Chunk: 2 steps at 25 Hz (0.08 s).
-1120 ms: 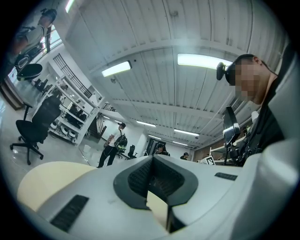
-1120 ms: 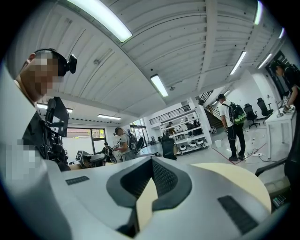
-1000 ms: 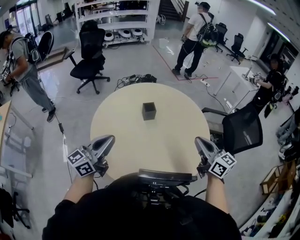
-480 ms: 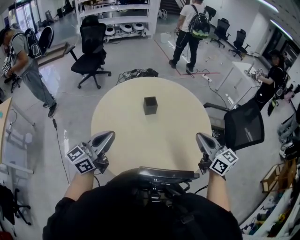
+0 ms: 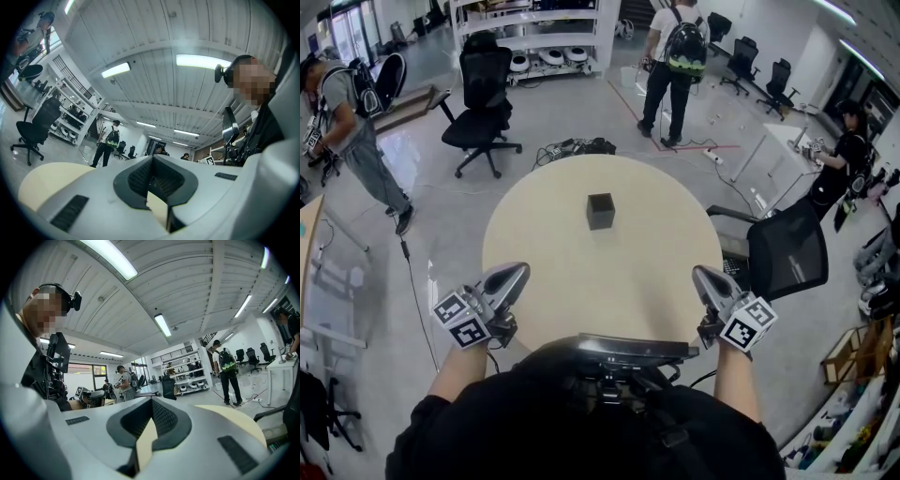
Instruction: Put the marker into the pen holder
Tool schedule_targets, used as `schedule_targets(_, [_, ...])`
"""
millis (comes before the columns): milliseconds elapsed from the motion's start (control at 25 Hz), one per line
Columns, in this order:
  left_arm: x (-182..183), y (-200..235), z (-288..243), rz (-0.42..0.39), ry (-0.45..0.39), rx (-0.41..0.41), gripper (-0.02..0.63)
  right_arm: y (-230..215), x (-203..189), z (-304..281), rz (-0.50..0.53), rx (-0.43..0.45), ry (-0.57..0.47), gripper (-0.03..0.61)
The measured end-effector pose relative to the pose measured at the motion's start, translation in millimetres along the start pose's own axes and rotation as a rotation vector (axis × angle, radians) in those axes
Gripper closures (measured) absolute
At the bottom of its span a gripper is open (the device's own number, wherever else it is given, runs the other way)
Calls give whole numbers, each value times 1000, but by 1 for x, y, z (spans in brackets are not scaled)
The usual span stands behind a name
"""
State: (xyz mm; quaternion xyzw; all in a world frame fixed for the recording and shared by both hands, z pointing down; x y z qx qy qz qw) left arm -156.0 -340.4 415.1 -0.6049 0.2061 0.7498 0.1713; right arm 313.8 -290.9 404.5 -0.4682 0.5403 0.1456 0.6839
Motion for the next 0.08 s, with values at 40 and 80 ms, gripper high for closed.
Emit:
schedule_targets(40, [0, 1, 0, 0, 0, 0, 620, 0, 0, -1, 1, 1, 1, 576])
schedule_targets(80, [0, 1, 0, 0, 1, -1, 620, 0, 0, -2, 2, 2, 2, 575])
Point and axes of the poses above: the fingertips, and each gripper's own axes: z backward along the fingers, y to its left, x out of its top, the point moved 9 cm from there along z, backward along the fingers, and after that the axes turned 15 degrees about -z, right-handed, at the moved point
